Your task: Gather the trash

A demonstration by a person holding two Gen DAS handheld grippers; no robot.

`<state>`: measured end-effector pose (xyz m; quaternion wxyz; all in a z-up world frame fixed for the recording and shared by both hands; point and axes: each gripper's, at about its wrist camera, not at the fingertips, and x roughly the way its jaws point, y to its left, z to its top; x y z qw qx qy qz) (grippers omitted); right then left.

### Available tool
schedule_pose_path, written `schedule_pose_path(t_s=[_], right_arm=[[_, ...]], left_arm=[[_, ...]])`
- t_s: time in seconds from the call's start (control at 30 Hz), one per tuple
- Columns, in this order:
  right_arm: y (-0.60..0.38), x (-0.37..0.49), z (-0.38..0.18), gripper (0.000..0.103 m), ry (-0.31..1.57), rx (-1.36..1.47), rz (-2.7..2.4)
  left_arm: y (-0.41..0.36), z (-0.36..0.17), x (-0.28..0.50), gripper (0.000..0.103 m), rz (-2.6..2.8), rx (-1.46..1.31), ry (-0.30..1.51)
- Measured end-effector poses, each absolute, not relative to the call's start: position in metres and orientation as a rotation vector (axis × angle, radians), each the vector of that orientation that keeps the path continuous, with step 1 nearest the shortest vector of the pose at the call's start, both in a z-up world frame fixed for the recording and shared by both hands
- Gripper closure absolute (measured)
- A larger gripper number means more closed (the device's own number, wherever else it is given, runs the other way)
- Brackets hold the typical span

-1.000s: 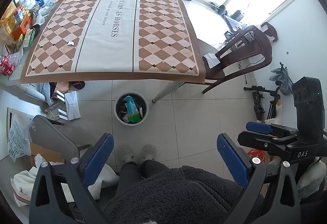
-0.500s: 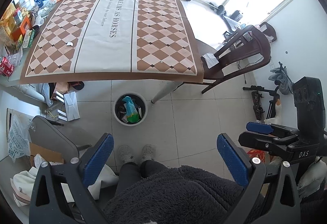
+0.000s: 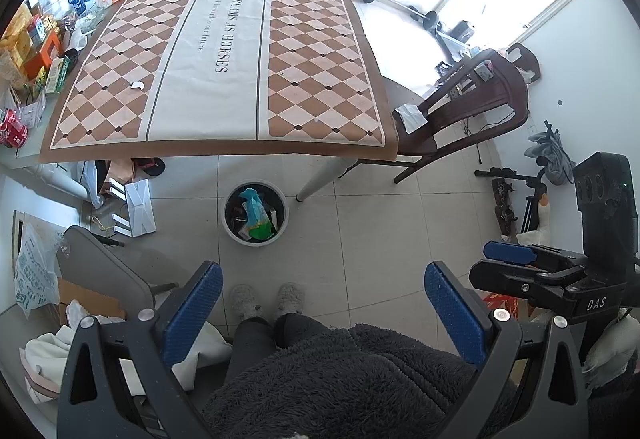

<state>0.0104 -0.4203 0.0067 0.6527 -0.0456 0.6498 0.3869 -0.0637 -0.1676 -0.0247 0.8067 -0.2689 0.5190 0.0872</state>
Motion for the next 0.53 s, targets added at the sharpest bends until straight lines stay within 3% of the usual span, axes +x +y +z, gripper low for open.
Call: schedule_pose_path(t_s=[0.53], right_arm=[[-0.4221,0.0045,0.0069,0.0,1.475,-0.098,0.88]], left_arm=[[-0.1706,-0.0217,-0.0717,0.0,0.184,-0.577,1.11]])
